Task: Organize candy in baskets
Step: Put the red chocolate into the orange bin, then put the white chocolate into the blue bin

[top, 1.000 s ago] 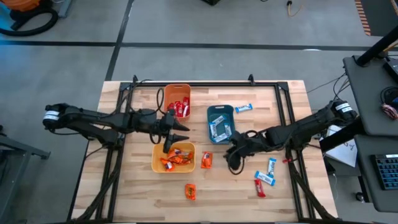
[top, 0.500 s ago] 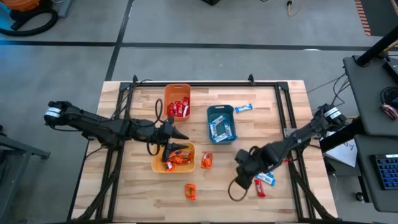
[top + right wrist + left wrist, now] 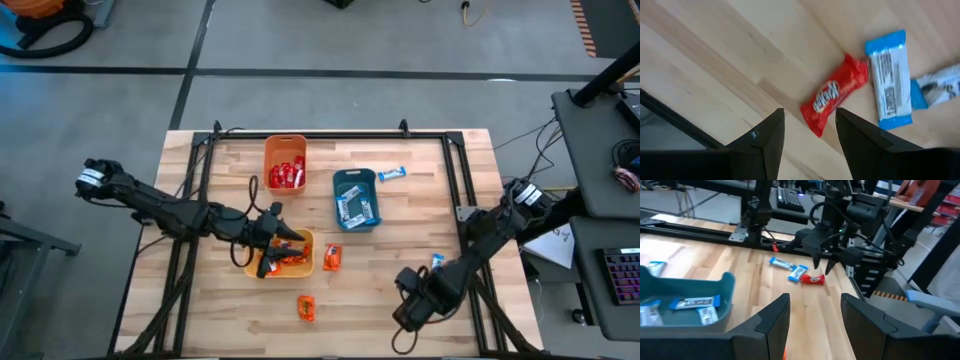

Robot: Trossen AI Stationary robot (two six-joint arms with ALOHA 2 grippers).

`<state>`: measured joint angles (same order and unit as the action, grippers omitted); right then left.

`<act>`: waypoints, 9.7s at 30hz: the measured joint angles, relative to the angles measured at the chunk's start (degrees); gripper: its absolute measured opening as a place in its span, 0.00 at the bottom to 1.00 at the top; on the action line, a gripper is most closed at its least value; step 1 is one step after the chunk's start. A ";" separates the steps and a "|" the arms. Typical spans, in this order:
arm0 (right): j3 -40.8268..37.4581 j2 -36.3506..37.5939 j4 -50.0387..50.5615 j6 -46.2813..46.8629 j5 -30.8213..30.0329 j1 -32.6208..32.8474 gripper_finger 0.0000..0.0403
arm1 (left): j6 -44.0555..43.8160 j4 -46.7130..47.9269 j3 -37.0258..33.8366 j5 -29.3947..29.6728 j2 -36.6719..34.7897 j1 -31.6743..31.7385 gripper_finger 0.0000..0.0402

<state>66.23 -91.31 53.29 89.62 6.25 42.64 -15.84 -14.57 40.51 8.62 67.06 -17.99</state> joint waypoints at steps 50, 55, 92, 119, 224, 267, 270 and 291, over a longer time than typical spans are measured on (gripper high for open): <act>8.20 -2.66 -3.59 -33.46 -36.76 -3.44 0.04 | 8.12 -17.73 -0.04 -0.21 13.93 -0.69 0.40; 8.31 -2.66 -6.48 -46.13 -47.44 -5.65 0.04 | 10.25 -20.62 -0.04 -0.20 15.70 -0.65 0.40; 8.40 -2.64 -22.20 -74.85 -54.30 -12.31 0.04 | 10.84 -50.25 0.65 1.37 33.70 4.99 0.33; 16.33 -2.34 -6.83 -56.71 -53.10 -14.28 0.41 | 12.61 -24.53 1.58 1.40 21.30 9.09 0.01; -14.81 5.82 -19.54 -118.76 -4.95 -80.11 0.29 | 1.75 21.04 1.68 2.86 -16.39 4.64 0.28; -21.44 2.59 -29.00 -119.55 -5.53 -88.44 0.56 | 16.92 24.18 1.77 17.00 -20.45 4.69 0.28; -21.48 1.62 -28.97 -119.59 -4.82 -88.44 0.52 | 16.92 24.22 1.77 17.00 -20.45 4.71 0.28; -21.81 7.75 -24.86 -118.56 -2.79 -88.42 0.03 | 16.33 24.50 1.75 16.98 -20.45 4.69 0.28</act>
<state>44.42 -83.56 28.43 -28.94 3.46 -45.78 0.49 9.93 42.26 25.61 46.61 -13.29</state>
